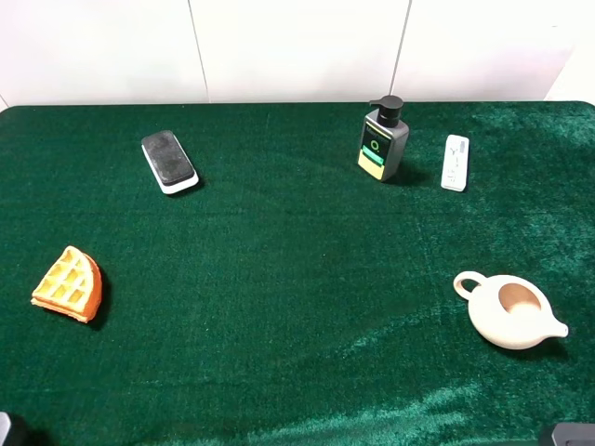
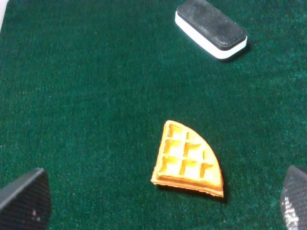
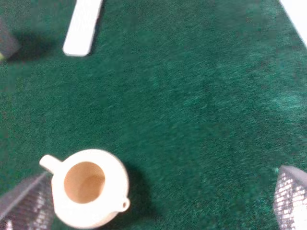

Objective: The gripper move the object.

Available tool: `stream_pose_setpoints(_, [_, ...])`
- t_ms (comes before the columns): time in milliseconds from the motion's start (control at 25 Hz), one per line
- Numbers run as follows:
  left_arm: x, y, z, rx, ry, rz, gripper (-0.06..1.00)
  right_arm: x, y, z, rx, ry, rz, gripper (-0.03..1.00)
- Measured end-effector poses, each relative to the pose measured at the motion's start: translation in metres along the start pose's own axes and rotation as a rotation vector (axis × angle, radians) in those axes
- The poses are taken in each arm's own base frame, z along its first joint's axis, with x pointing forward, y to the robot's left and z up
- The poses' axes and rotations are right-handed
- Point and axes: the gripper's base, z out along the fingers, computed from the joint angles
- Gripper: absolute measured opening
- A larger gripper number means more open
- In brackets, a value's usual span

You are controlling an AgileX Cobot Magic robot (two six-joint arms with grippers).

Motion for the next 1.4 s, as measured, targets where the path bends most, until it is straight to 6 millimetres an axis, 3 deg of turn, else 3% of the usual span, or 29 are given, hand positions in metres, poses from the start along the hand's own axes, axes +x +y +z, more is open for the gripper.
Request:
stream_pose_setpoints(280, [0.0,0.0,0.0,0.0,0.0,0.0,0.97,0.015,0.0,0.0,0.007,-0.172,0.039,0.7])
stream_pose_setpoints(1400, [0.0,0.0,0.0,0.0,0.0,0.0,0.97,0.015,0.012,0.006,-0.109,-0.193,-0.072,0.7])
